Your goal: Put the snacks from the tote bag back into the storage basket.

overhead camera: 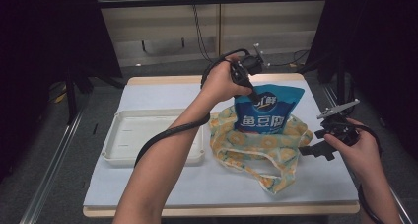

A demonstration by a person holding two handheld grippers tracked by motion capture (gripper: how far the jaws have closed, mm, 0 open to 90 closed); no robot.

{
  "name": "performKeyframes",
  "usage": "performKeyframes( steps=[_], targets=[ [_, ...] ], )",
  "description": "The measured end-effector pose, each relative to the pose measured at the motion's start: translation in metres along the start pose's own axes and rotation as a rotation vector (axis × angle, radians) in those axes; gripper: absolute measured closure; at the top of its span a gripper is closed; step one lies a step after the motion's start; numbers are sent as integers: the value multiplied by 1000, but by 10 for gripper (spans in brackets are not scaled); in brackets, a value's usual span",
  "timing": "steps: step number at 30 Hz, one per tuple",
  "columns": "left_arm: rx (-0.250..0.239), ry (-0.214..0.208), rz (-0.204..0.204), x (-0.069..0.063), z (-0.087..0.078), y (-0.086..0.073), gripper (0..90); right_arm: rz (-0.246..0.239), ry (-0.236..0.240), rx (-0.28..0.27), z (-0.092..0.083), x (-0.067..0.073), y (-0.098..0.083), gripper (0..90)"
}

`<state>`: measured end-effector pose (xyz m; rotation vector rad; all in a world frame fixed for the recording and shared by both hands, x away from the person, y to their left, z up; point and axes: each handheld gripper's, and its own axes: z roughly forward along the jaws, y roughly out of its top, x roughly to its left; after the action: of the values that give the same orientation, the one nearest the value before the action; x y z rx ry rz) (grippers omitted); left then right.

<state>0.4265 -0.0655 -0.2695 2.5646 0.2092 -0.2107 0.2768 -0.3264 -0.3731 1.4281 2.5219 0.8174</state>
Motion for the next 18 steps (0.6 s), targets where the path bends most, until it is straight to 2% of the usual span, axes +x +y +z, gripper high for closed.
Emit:
performKeyframes(
  steps=[6,7,9,10,11,16,17,18],
  targets=[
    [-22,5,11,-5,-14,11,900,11,1,4,-1,0,-2,67],
    [-29,16,17,-7,-17,13,900,10,-1,3,-1,0,-2,66],
    [-37,8,7,-8,-21,15,900,19,5,0,-1,0,-2,66],
    [-40,26,11,-9,-24,17,900,18,5,0,-2,0,-2,67],
    [-40,16,2,-9,-26,18,900,9,6,-6,-1,0,-2,67],
    [-57,18,-6,-11,-42,21,900,4,11,-4,-1,0,-2,67],
    [-53,11,1,-11,-45,23,900,5,13,-6,-1,-1,-3,67],
    [-53,24,10,-12,-49,24,900,7,11,-5,-1,-2,-3,67]
  ],
)
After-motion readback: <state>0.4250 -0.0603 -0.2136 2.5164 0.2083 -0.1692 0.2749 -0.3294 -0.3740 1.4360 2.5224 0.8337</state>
